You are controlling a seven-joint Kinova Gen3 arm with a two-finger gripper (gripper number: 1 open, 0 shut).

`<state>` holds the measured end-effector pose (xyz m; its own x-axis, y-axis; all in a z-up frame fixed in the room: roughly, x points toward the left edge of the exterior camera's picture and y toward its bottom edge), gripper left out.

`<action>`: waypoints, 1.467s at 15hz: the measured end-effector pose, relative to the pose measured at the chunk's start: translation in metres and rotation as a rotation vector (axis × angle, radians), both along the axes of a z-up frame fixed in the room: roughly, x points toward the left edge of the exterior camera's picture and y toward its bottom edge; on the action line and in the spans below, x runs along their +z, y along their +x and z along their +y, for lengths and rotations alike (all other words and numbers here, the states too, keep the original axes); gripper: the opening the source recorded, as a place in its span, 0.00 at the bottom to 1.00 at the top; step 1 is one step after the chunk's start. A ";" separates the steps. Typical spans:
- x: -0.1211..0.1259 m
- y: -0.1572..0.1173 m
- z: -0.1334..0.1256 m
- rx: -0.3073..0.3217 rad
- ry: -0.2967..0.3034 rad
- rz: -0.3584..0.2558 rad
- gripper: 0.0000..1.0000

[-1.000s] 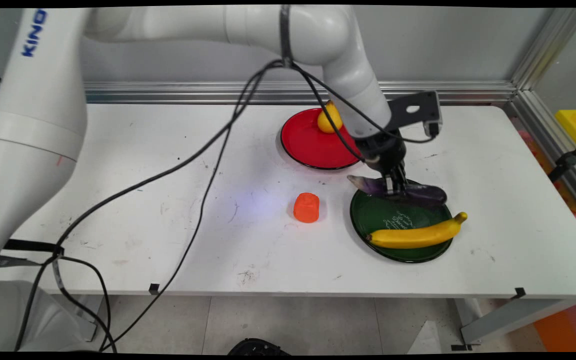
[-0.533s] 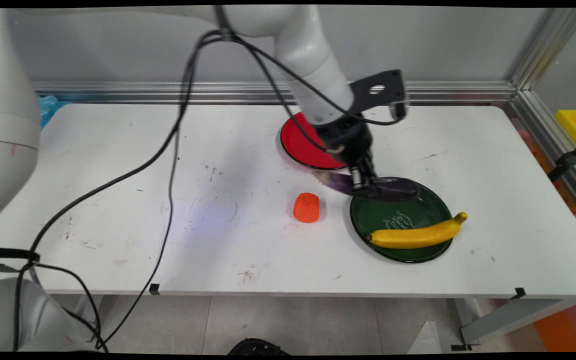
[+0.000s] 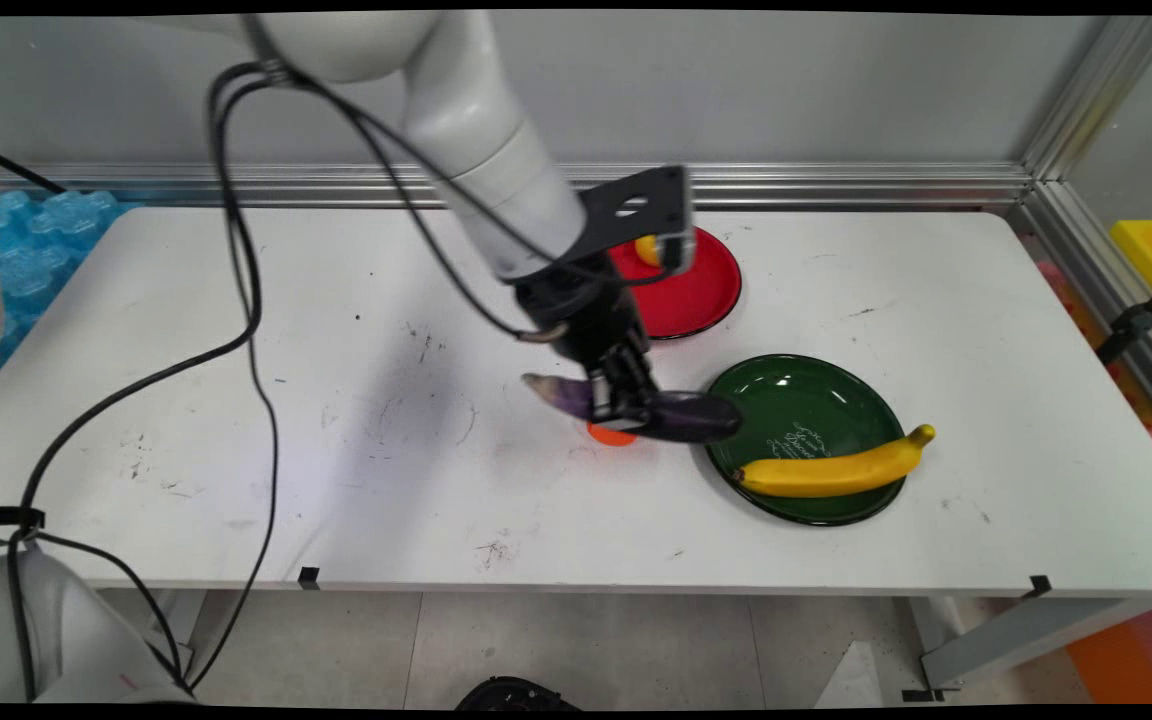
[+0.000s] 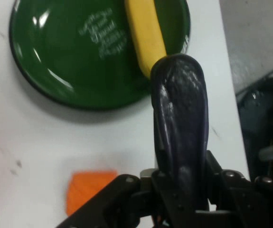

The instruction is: Place the picked object on the table

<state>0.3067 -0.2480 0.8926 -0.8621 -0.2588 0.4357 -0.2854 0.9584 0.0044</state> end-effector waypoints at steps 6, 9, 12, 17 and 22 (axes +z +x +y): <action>-0.037 0.029 0.033 -0.025 0.012 -0.024 0.00; -0.063 0.031 0.035 -0.031 0.013 -0.033 0.00; -0.089 0.026 0.033 -0.040 0.015 -0.037 0.00; -0.118 0.014 0.024 -0.054 0.005 -0.024 0.00; -0.124 0.010 0.020 -0.071 -0.015 -0.001 1.00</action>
